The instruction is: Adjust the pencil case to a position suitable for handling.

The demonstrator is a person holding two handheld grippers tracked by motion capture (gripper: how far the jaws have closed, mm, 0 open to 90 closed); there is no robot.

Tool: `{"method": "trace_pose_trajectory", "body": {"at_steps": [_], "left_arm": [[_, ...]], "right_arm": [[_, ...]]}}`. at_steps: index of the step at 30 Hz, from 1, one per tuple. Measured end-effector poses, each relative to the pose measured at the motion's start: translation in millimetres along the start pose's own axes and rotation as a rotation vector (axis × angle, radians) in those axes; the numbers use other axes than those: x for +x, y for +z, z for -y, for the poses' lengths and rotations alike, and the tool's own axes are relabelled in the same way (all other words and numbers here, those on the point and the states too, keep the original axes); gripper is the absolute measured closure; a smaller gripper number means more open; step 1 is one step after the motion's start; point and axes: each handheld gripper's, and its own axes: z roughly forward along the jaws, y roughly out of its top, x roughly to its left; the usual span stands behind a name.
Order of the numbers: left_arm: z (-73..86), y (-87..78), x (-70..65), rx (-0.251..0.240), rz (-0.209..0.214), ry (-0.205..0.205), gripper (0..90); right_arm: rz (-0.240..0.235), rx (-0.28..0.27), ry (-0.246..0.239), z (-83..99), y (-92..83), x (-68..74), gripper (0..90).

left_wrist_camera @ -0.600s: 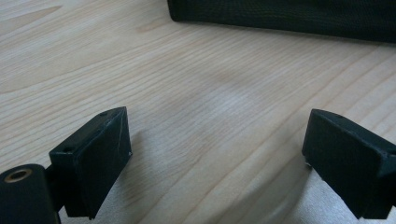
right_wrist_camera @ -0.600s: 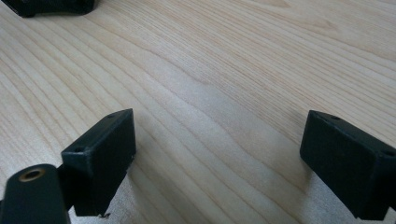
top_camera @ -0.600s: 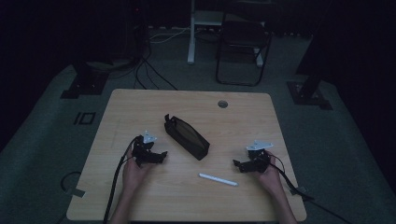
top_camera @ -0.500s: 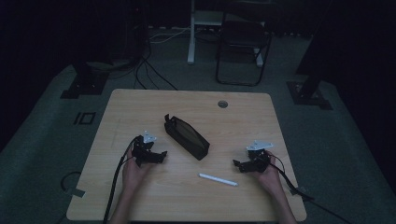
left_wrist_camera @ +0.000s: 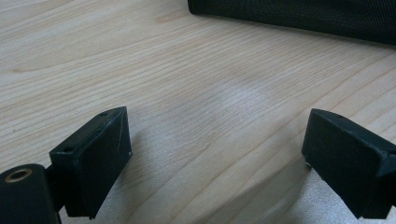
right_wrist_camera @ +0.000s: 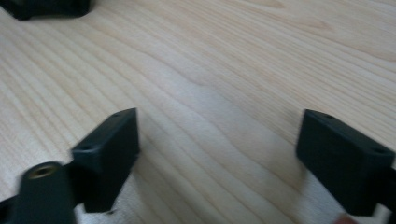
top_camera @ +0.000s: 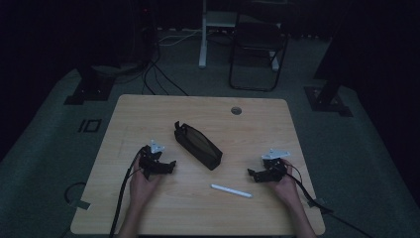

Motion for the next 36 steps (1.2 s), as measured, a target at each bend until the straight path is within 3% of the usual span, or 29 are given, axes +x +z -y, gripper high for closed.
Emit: {"method": "trace_pose_trajectory", "body": {"at_steps": [5, 19, 25, 36], "left_arm": [[0.0, 0.0, 0.0, 0.0, 0.0, 0.0, 8.3], [0.0, -0.1, 0.0, 0.001, -0.001, -0.001, 8.3], [0.1, -0.2, -0.1, 0.001, -0.002, -0.002, 8.3], [0.1, -0.2, -0.2, 0.001, -0.002, -0.002, 8.3]], "right_arm": [[-0.014, -0.002, 0.052, -2.0, -7.1, -2.9, 29.8], [-0.001, -0.08, 0.015, -20.6, -28.9, 16.4, 35.1], [0.016, -0.071, 0.04, -29.0, -38.5, 20.5, 41.3], [0.011, -0.102, 0.008, -43.8, -52.8, 35.2, 41.7]]}}
